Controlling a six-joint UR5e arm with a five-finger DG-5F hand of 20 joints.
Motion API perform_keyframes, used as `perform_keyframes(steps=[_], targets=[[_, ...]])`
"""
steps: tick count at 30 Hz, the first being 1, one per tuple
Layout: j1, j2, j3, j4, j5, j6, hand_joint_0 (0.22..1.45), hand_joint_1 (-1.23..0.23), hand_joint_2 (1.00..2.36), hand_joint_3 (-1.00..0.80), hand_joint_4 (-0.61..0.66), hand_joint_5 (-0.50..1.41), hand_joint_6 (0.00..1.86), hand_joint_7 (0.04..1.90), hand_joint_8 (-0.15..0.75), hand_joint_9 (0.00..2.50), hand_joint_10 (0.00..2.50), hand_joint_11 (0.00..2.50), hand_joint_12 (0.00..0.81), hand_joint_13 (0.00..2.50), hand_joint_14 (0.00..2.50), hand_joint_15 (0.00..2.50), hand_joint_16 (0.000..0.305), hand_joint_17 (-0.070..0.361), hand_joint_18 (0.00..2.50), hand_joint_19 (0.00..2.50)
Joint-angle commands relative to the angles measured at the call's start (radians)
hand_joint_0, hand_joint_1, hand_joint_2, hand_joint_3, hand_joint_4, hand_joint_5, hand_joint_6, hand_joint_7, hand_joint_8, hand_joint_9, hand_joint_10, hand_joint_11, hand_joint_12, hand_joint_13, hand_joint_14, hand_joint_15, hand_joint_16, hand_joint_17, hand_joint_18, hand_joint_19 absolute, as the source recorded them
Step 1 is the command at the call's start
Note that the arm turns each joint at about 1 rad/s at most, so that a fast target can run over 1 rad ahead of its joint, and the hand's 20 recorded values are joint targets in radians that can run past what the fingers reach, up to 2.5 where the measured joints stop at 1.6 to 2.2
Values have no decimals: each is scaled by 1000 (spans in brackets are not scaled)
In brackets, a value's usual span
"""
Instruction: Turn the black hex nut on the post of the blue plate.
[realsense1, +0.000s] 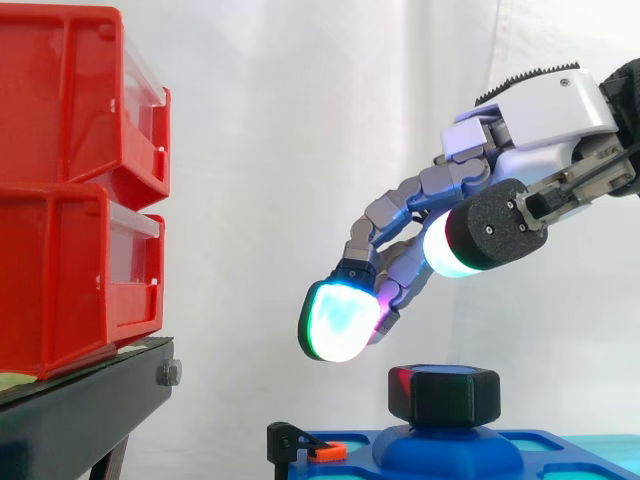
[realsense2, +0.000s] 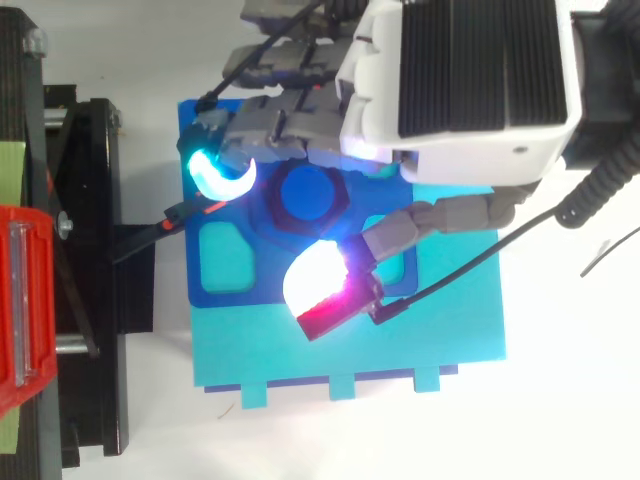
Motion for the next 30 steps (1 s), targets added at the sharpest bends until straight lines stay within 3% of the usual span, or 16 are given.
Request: perform_keyframes(steps=[1,9,30], targets=[[10,1,-1,-1,21,0,506,-385,1000,-500,268,-165,502,720,323,623,0,0,398,388,1,0,54,121,110,120],[27,0,-1,-4,36,2,506,-384,1000,-500,269,-163,502,732,322,625,0,0,398,390,0,0,54,121,116,120],[33,1,-27,-10,34,5,508,-385,1000,-500,274,-160,502,739,323,634,0,0,401,407,0,9,53,120,132,125]])
